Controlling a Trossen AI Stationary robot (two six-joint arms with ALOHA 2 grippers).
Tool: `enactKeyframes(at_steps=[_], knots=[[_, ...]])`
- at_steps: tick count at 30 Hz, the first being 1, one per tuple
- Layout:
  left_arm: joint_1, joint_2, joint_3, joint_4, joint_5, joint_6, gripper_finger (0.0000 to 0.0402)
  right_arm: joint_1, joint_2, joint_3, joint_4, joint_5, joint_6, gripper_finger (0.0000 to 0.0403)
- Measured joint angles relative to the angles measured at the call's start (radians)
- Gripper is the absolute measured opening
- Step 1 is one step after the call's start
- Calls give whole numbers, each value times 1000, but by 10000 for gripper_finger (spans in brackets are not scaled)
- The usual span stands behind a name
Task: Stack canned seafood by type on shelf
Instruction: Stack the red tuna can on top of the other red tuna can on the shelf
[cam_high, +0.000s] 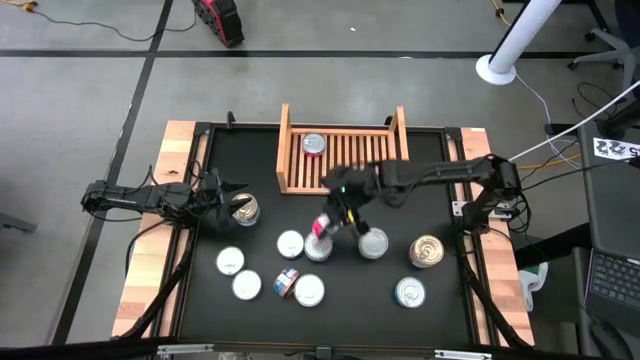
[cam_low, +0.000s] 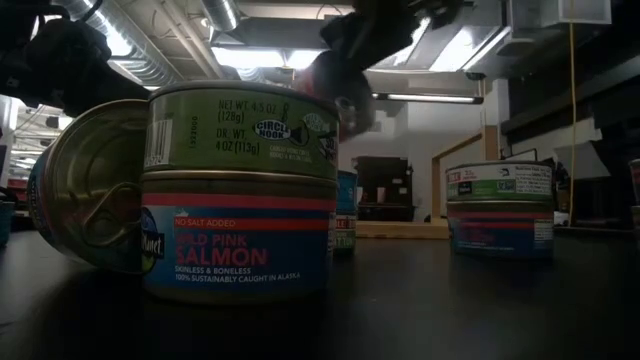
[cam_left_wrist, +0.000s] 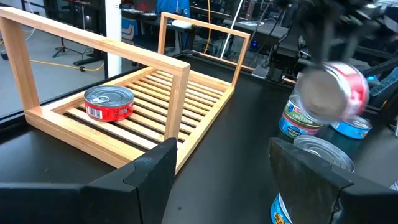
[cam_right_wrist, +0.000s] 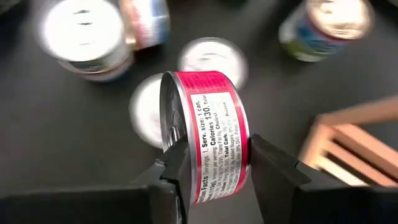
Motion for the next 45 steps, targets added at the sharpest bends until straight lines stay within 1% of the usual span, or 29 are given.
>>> enactKeyframes(at_steps=[3, 12, 15, 20, 25, 29, 33, 36, 40, 45], knots=[[0, 0, 0, 0, 0, 0, 249, -76, 0, 26, 27, 0, -18, 127], [0, 0, 0, 0, 0, 0, 249, -316, 9, 27, 184, -4, -18, 128], [0, 0, 0, 0, 0, 0, 249, -386, 25, 25, 233, -31, 1, 128], [0, 4, 0, 0, 0, 5, 249, -480, 82, 26, 323, -86, 88, 128], [0, 14, 0, 2, 0, 6, 249, -543, 160, 26, 402, -125, 220, 128], [0, 15, 0, 0, 0, 6, 249, -587, 211, 26, 427, -141, 310, 128], [0, 15, 0, 0, 0, 5, 249, -625, 247, 25, 434, -202, 415, 128], [0, 15, 0, 0, 0, 5, 249, -642, 274, 25, 436, -230, 499, 128], [0, 15, 0, 0, 0, 5, 249, -647, 305, 25, 454, -241, 600, 128], [0, 15, 0, 0, 0, 5, 249, -645, 336, 25, 456, -243, 626, 128]])
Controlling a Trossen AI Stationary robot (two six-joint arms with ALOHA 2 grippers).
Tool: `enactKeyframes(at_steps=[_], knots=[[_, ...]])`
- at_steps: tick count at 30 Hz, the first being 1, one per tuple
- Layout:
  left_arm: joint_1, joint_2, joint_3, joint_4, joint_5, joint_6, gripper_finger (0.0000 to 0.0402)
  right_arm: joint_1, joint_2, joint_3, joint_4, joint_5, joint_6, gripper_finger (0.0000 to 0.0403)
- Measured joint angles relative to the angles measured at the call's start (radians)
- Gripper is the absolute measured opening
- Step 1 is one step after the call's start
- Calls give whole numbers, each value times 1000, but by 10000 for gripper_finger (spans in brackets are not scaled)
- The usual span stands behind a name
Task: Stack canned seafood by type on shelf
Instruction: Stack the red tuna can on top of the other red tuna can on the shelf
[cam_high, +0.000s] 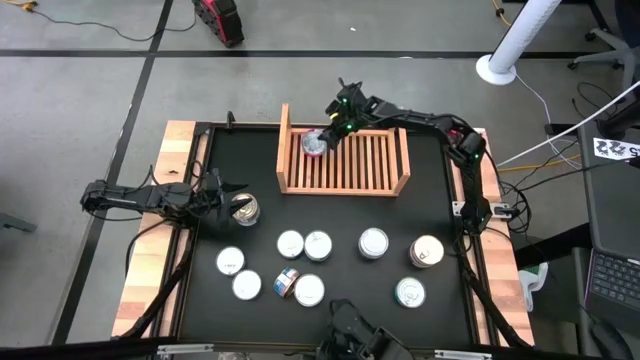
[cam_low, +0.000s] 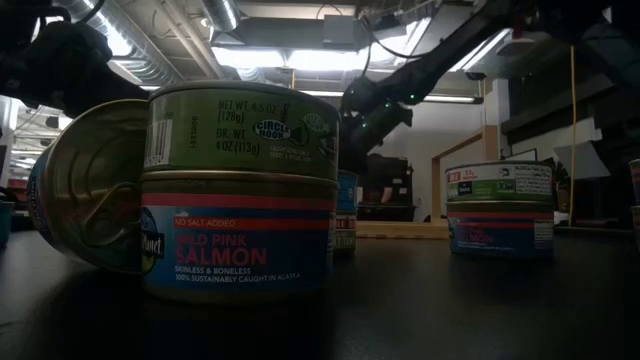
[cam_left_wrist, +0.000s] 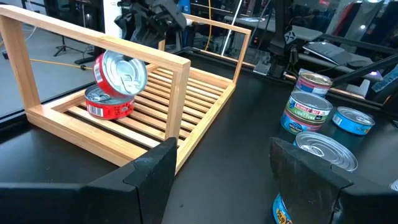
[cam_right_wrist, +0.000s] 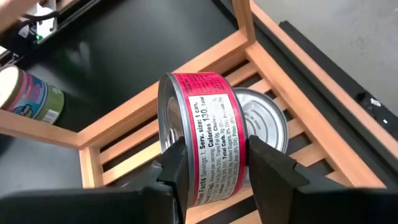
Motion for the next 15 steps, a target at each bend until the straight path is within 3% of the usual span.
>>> enactKeyframes(at_steps=[15], knots=[[0, 0, 0, 0, 0, 5, 249, 0, 5, 0, 37, 27, 60, 128]])
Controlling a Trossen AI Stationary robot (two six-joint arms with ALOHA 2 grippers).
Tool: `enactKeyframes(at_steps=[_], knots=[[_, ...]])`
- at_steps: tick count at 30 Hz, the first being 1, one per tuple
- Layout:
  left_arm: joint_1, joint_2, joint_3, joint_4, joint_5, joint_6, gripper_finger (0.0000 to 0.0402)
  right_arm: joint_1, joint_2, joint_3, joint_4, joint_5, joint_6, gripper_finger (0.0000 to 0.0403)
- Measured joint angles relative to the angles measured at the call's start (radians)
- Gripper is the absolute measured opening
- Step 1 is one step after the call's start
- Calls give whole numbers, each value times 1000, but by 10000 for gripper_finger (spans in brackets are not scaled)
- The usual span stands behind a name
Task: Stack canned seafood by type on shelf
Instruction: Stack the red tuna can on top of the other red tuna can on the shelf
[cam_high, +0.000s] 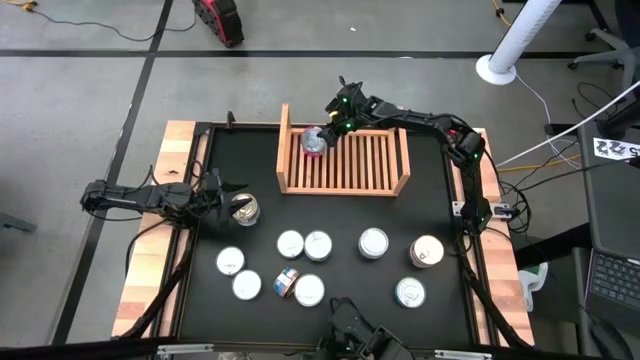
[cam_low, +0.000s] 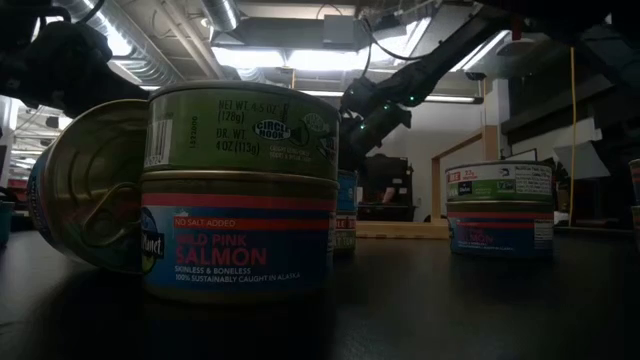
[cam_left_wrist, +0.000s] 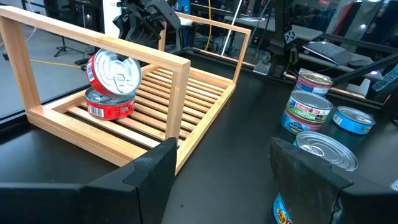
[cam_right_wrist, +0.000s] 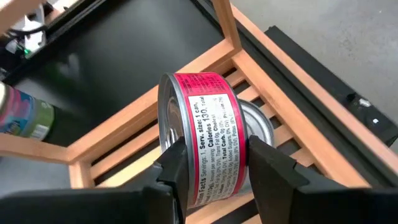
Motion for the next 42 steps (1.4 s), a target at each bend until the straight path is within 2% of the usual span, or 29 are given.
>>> enactKeyframes(at_steps=[10, 22, 33, 42], knots=[[0, 0, 0, 0, 0, -3, 249, 1, 34, 0, 25, -37, 79, 128], [0, 0, 0, 0, 0, -5, 249, 0, 47, 2, 44, -45, 75, 132], [0, 0, 0, 0, 0, -10, 249, 0, 50, 0, 58, -22, 113, 179], [0, 0, 0, 0, 0, -10, 249, 0, 50, -1, 57, 38, 114, 219]])
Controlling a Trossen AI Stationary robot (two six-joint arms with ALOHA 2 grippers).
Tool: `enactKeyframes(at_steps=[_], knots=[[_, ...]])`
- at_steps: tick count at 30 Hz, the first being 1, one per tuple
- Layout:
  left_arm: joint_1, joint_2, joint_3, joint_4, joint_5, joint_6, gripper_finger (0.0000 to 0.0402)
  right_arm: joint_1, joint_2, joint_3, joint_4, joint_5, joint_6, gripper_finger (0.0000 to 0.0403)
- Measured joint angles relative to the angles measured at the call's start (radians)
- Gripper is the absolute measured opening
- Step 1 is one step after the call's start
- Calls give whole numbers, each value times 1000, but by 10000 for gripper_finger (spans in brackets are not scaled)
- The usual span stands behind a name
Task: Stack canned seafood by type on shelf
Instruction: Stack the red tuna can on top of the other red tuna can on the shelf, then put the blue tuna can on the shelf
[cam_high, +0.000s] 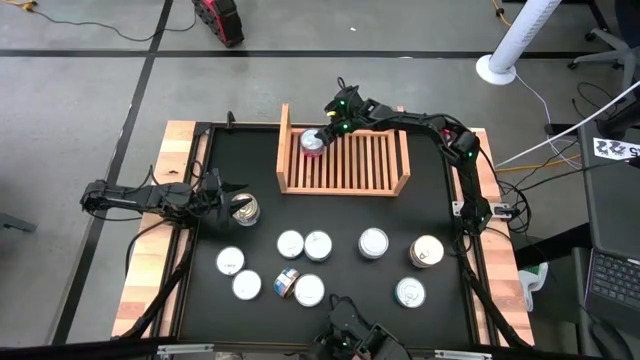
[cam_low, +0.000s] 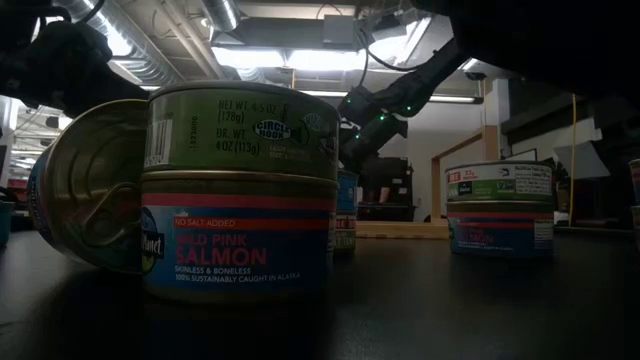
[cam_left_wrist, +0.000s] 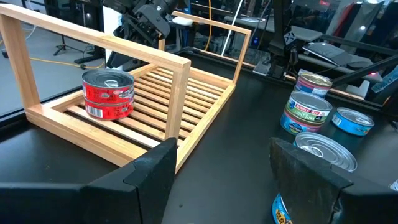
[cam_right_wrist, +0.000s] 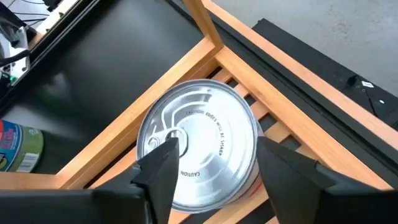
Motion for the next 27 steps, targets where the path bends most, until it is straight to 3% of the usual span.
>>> enactKeyframes(at_steps=[10, 27], knots=[[0, 0, 0, 0, 0, -10, 249, 0, 0, 0, 4, -1, -5, 258], [0, 0, 0, 2, 0, -26, 249, 0, -30, 1, 2, -23, -135, 262]])
